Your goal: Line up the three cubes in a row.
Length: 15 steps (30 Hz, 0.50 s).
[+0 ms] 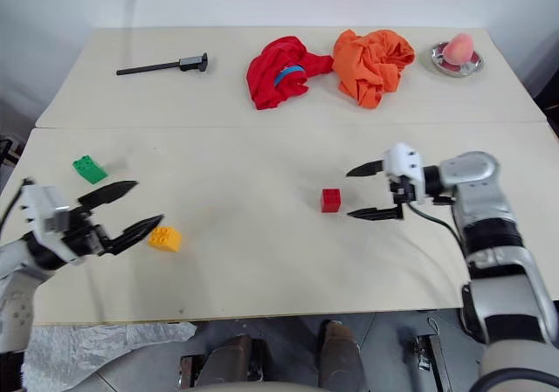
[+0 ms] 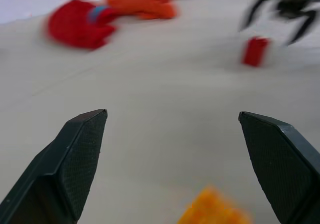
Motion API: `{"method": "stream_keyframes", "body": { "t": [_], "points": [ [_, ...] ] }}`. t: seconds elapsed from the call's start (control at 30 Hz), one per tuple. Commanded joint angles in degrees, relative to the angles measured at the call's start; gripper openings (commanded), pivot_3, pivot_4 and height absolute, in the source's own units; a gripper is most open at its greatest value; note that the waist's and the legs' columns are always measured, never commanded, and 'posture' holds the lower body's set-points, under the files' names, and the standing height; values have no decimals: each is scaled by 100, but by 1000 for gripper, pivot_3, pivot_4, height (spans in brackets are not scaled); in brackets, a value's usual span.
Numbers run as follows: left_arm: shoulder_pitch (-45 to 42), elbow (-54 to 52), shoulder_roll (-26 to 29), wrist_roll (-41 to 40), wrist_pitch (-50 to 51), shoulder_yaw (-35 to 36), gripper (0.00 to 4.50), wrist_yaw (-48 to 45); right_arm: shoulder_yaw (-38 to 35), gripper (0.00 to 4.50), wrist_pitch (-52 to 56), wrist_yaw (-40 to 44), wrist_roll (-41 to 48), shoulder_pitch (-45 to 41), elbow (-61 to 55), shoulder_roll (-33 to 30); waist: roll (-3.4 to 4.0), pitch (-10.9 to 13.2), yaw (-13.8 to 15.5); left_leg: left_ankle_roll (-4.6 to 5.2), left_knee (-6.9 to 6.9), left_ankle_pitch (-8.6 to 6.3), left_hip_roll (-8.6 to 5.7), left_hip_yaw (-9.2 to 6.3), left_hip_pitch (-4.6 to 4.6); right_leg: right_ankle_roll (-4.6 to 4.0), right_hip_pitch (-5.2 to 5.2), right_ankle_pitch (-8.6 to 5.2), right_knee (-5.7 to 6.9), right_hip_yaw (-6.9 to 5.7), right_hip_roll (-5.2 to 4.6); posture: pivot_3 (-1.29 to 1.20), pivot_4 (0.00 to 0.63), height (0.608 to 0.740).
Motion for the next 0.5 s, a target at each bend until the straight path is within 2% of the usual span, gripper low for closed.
{"method": "stream_keyframes", "body": {
  "t": [0.03,0.17,0.3,0.5],
  "points": [
    [519,241,-154,-66,-305,686,4500,62,-353,4464,353,342,1084,493,-1017,-171,-2,1,-5,0,1,0,1,2,3,0,1,0,1,1,0,0,150,740],
    [1253,836,-290,-91,-503,1389,4500,46,-687,4464,1181,161,1293,1138,-1772,-261,-4,1,17,-4,3,-2,3,5,8,0,2,0,6,4,0,0,150,740],
    [1646,1552,-471,-49,-831,1824,4500,201,-839,4464,1441,-231,1468,1709,-2585,149,-7,0,123,-3,9,-4,3,7,8,0,1,0,7,6,-2,0,150,740],
    [1752,1445,-875,-220,-983,2004,4500,525,-931,4464,1513,-475,1336,2102,-3183,631,-20,-7,257,1,20,-13,6,2,3,0,3,3,10,6,-11,0,150,740]
  ]
}}
